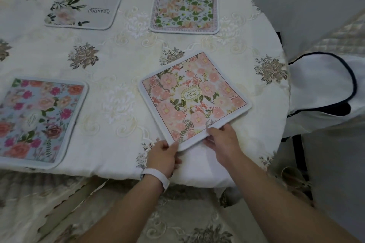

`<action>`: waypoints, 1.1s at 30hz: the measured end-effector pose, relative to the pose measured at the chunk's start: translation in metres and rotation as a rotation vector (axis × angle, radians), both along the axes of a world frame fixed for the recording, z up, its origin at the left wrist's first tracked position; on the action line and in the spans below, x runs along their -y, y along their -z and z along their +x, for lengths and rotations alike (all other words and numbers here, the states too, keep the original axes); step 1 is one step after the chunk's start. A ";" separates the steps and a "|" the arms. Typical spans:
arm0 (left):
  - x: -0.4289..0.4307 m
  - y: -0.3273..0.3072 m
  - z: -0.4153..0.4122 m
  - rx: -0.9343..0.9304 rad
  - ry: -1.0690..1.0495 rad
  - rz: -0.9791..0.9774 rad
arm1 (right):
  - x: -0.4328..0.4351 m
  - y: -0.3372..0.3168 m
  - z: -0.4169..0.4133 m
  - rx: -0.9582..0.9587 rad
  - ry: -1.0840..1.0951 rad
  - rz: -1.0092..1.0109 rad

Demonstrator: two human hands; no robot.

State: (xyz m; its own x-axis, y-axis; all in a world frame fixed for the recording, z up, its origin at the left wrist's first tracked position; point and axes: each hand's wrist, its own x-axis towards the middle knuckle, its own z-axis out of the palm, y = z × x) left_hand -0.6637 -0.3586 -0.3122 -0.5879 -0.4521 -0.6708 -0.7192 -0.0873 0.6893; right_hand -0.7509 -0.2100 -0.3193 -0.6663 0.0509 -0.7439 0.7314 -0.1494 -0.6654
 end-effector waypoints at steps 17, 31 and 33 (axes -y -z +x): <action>0.086 -0.021 0.013 -0.093 -0.321 0.251 | -0.028 -0.008 0.087 -0.057 -0.280 0.087; 0.108 -0.006 -0.056 -0.005 0.273 -0.072 | -0.082 -0.021 0.059 -0.175 -0.578 0.347; 0.097 -0.007 -0.057 -0.001 0.344 -0.107 | -0.089 -0.022 0.053 -0.214 -0.498 0.393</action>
